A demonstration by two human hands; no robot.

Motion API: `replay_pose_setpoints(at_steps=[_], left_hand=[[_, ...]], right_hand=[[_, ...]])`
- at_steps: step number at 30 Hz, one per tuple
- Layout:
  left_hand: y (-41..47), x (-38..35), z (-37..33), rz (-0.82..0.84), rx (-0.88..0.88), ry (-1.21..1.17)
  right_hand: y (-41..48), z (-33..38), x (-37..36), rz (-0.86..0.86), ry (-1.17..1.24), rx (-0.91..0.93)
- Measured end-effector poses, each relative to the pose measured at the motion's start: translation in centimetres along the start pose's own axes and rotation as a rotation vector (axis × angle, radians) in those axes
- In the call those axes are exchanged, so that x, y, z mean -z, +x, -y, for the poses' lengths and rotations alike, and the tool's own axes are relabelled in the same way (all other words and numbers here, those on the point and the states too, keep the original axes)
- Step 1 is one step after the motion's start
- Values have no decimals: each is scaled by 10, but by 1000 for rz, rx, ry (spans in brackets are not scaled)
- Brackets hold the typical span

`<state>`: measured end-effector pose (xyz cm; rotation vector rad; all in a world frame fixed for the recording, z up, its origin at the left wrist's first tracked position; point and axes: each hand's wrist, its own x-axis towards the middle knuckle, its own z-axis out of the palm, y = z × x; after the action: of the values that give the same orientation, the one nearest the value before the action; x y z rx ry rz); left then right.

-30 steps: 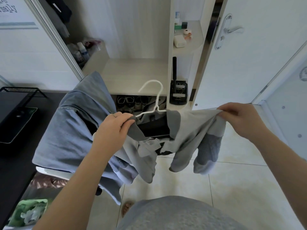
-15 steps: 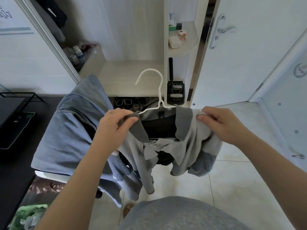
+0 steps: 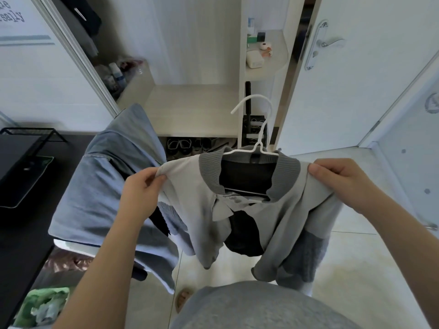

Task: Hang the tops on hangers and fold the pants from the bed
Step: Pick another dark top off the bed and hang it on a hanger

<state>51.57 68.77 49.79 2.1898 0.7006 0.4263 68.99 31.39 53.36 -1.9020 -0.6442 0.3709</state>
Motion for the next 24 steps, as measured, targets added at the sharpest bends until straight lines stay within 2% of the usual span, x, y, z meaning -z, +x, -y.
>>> replay_pose_setpoints(at_steps=[4, 7, 10, 13, 18, 22, 24], left_hand=[[-6, 1, -11, -167, -42, -65], [-8, 3, -18, -236, -47, -145], [-8, 8, -23, -221, -94, -185], [-6, 10, -25, -205, -95, -185], [1, 0, -26, -252, -50, -74], [-2, -10, -39, -163, -387, 142], [-4, -17, -45, -100, -491, 180]], right_hand=[[-2, 1, 7, 94, 22, -77], [2, -4, 5, 147, -82, -107], [3, -14, -3, 37, -134, -77], [2, -18, -6, -101, 12, -45], [4, -5, -7, -94, 93, 14], [7, 4, -12, -58, 108, 22], [9, 7, -14, -36, 119, 27]])
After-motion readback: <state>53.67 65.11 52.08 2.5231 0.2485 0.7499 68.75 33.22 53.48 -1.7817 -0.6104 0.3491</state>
